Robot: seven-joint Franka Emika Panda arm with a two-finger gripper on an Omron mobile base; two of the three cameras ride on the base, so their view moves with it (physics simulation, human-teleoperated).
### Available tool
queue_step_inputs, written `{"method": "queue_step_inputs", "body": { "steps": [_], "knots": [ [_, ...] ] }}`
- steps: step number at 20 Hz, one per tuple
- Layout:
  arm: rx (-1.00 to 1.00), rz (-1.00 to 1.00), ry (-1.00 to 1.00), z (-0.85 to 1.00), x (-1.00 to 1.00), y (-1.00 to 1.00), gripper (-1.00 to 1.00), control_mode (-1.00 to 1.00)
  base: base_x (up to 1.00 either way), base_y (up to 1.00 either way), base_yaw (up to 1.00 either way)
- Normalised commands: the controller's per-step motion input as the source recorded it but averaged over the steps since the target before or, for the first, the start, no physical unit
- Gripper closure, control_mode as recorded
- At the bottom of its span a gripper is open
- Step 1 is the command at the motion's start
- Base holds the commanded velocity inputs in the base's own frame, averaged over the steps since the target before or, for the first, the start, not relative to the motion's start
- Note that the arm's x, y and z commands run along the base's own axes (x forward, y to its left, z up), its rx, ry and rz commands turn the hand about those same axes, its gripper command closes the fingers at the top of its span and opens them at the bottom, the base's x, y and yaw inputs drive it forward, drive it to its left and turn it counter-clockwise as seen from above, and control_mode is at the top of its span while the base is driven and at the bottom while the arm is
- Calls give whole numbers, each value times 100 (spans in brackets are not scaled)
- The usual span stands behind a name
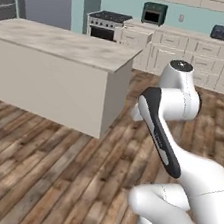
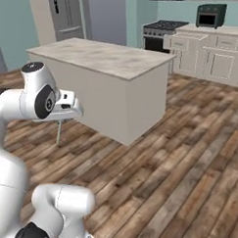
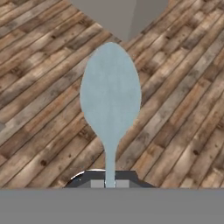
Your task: Pick up the metallic utensils from the counter and place them in the open drawer. Make sure not to pick up any wooden utensils.
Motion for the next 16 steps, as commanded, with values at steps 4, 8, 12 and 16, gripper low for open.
{"method": "queue_step_inputs", "body": {
  "steps": [4, 8, 12, 16],
  "knots": [
    [0, 0, 0, 0, 0, 0, 100, 100, 100, -100, -17],
    [0, 0, 0, 0, 0, 0, 100, 100, 100, -98, -15],
    [0, 0, 0, 0, 0, 0, 100, 100, 100, -87, -4],
    [0, 0, 0, 0, 0, 0, 100, 100, 100, -70, 7]
  ]
}}
